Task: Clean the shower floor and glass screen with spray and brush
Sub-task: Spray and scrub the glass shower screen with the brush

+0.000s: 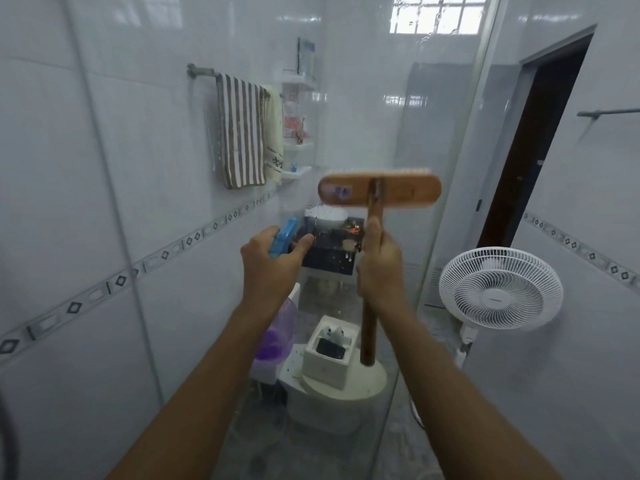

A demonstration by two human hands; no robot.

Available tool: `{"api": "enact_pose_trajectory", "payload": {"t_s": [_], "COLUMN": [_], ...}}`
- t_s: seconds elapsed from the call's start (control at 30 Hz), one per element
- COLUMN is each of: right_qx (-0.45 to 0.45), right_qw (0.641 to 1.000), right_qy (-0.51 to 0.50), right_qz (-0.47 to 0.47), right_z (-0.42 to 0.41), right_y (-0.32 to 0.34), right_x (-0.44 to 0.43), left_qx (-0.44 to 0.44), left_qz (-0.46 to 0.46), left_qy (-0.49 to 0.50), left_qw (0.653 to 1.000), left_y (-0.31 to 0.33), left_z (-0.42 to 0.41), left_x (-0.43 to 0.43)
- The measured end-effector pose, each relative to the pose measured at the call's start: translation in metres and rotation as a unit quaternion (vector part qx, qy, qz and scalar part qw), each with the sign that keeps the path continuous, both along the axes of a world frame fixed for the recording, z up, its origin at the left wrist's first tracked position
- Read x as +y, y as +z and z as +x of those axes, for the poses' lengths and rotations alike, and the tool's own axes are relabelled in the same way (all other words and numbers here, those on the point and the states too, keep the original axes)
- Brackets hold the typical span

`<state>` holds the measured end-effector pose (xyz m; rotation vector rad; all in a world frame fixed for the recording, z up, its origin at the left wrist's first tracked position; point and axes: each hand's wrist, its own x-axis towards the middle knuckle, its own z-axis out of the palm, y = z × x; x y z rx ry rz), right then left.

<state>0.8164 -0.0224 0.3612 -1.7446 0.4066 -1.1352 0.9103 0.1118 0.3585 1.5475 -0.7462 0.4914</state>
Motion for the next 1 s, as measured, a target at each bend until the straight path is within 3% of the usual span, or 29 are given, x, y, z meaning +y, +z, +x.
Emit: {"api": "enact_pose_trajectory", "payload": {"t_s": [0.13, 0.43, 0.7, 0.87, 1.0], "right_qx": [0.057, 0.007, 0.027, 0.058, 0.076], "right_qw": [0.996, 0.993, 0.991, 0.996, 0.996], "right_qy": [0.035, 0.092, 0.094, 0.056, 0.051], "right_qz": [0.057, 0.074, 0.088, 0.037, 0.017], "right_z": [-0.015, -0.021, -0.018, -0.011, -0.009], "right_y": [-0.056, 0.088, 0.07, 0.072, 0.076], "right_x": [0.009, 0.004, 0.001, 0.0, 0.002], "left_qx": [-0.002, 0.028, 0.029, 0.039, 0.07], "left_qz": [0.015, -0.01, -0.004, 0.072, 0.037], "left_qy": [0.015, 0.01, -0.014, -0.051, -0.039], "left_qw": [1.0, 1.0, 0.999, 0.995, 0.996], "left_y": [-0.002, 0.011, 0.014, 0.017, 0.027], "left_z": [-0.001, -0.012, -0.014, -0.015, -0.023], "left_x": [-0.004, -0.01, -0.006, 0.0, 0.002]}}
